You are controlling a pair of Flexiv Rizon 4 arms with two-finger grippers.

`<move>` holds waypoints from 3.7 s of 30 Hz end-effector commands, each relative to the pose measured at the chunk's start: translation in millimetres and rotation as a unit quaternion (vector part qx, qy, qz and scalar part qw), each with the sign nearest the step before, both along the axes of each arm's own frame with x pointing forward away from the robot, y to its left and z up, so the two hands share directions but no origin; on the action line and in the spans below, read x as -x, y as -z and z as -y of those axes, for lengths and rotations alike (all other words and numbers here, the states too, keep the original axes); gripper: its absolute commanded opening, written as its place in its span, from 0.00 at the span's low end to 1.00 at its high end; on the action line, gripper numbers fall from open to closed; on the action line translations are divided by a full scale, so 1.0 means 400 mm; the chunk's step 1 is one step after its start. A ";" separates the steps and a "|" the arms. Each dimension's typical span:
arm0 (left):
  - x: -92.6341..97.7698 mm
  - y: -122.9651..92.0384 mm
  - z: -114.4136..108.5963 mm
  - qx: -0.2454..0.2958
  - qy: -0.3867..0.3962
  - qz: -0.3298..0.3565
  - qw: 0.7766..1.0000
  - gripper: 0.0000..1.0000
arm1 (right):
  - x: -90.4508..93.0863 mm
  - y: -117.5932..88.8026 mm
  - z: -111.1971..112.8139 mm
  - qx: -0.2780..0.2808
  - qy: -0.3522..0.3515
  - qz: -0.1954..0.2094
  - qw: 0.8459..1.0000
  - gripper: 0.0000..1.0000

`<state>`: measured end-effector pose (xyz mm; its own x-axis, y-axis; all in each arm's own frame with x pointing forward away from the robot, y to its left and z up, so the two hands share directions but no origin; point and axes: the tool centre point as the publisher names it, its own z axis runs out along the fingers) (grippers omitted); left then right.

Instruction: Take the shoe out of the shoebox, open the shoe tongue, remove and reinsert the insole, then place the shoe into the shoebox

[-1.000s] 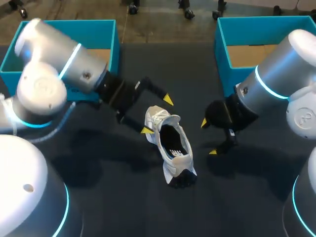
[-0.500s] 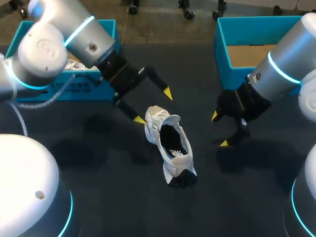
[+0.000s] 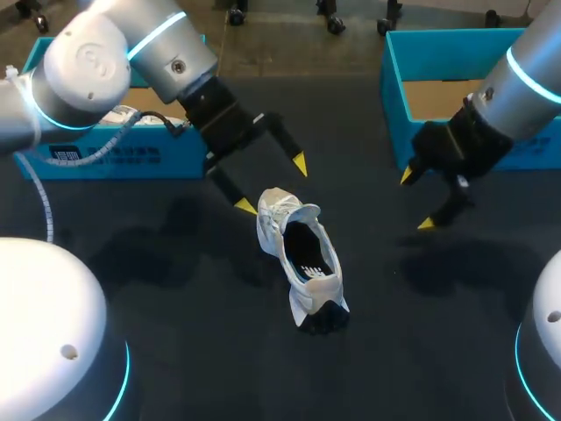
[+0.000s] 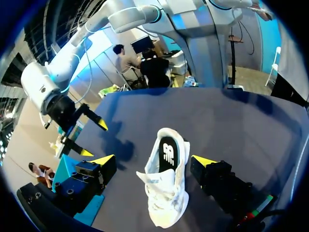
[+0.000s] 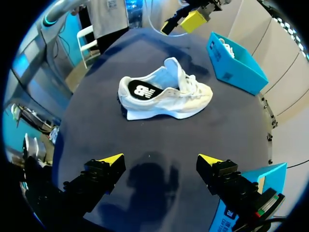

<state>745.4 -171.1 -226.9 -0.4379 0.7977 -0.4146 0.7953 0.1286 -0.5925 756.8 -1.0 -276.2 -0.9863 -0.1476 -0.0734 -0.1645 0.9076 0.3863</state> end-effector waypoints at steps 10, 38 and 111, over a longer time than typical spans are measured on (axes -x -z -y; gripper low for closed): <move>0.001 -0.002 -0.005 -0.016 0.012 0.005 1.000 1.00 | -0.006 -0.077 0.028 0.014 0.031 -0.002 0.999 1.00; -0.029 0.000 0.042 -0.138 0.149 0.069 0.977 0.00 | -0.006 -0.077 0.028 0.014 0.031 -0.002 0.999 1.00; 0.144 0.303 0.148 -0.200 0.167 0.132 0.956 0.00 | -0.006 -0.077 0.028 0.014 0.031 -0.002 0.999 1.00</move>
